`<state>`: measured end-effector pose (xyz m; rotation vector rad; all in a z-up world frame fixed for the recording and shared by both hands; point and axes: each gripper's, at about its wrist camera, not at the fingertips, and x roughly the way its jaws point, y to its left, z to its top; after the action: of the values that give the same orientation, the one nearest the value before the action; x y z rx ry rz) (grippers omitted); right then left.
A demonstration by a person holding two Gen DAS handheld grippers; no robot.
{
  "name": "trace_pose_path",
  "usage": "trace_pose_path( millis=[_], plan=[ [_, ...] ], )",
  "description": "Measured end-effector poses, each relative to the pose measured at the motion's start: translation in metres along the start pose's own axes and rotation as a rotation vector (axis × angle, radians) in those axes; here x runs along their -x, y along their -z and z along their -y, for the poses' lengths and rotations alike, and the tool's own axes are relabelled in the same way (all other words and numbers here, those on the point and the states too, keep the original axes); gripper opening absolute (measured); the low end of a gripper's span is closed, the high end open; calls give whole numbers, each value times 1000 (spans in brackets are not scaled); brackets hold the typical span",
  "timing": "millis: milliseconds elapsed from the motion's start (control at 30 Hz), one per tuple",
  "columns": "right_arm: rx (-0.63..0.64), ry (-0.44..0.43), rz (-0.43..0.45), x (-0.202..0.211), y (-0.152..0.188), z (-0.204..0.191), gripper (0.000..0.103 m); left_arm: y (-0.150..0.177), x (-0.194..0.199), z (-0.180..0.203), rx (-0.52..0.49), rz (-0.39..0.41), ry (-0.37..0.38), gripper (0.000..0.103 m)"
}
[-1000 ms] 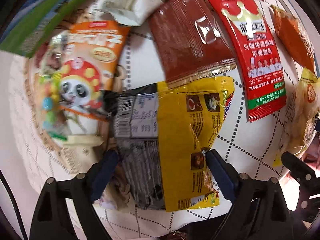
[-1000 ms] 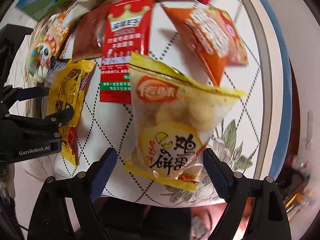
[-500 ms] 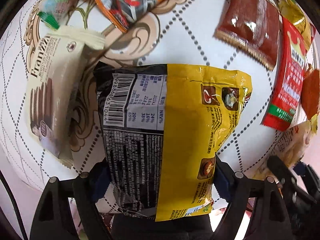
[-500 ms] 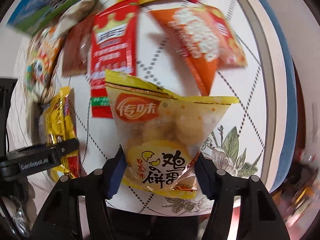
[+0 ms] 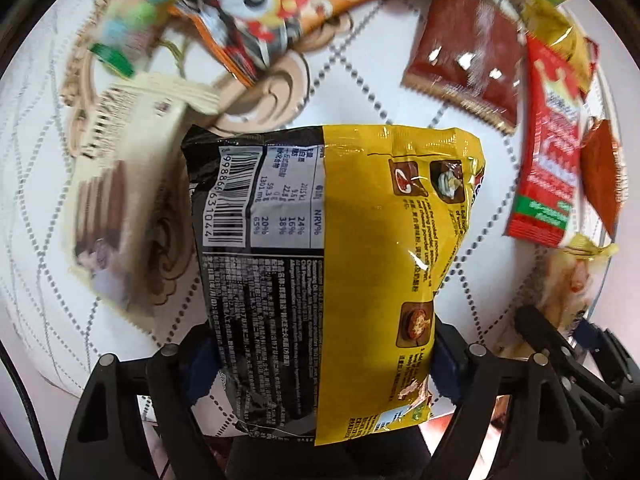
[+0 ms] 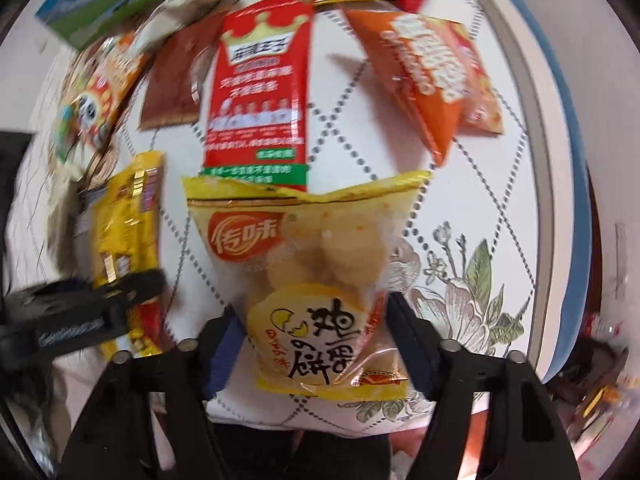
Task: Organize snacks
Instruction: 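Carry both bags into the cardboard box and open both tools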
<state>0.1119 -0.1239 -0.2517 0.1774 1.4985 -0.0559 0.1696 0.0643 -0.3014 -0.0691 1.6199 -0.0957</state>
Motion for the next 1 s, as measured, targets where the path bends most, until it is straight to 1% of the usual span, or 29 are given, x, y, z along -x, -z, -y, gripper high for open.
trace_pose_path(
  millis=[33,67,100,167,200,267,333,400,500,567,600,667,700,733,767,800,833,900,967,1000],
  plan=[
    [-6,2,9,2,2,3,59,8,21,1,-5,9,5,85],
    [-8,3,23,7,3,6,54,11,26,1,-15,10,9,85],
    [-7,-4,27,11,6,6,53,13,32,0,-21,14,3,85],
    [-19,-35,20,25,18,6,52,25,50,-4,-37,30,-7,85],
    [-23,-56,23,33,24,11,52,31,50,-1,-42,37,-8,85],
    [-22,-82,20,46,27,15,51,34,67,-3,-51,45,-5,85],
    [-39,-138,11,57,28,23,51,38,81,-5,-48,55,9,85],
    [-46,-211,-3,72,23,30,51,35,114,-12,-42,70,25,85],
    [-7,-277,10,100,8,37,51,21,165,-13,-17,125,51,85],
    [28,-314,23,122,-14,42,51,3,196,-17,4,157,75,85],
    [41,-331,27,133,-19,49,51,-8,213,-18,15,180,91,85],
    [72,-371,52,157,-51,54,51,-28,248,-13,20,217,102,85],
    [84,-379,66,168,-61,45,51,-44,259,-12,20,230,107,85],
    [102,-396,85,181,-80,42,51,-60,259,-16,33,244,117,85],
    [115,-412,104,190,-98,36,51,-72,267,-14,40,252,124,85],
    [129,-418,122,199,-122,31,51,-92,278,-14,45,261,134,85],
    [145,-421,139,212,-137,23,51,-114,288,-13,55,273,140,85],
    [169,-406,180,229,-175,21,51,-157,298,-6,63,302,136,85],
    [186,-377,197,232,-215,18,51,-204,307,-3,58,326,106,85],
    [192,-361,195,226,-237,12,51,-233,300,2,49,326,79,85]
  ],
)
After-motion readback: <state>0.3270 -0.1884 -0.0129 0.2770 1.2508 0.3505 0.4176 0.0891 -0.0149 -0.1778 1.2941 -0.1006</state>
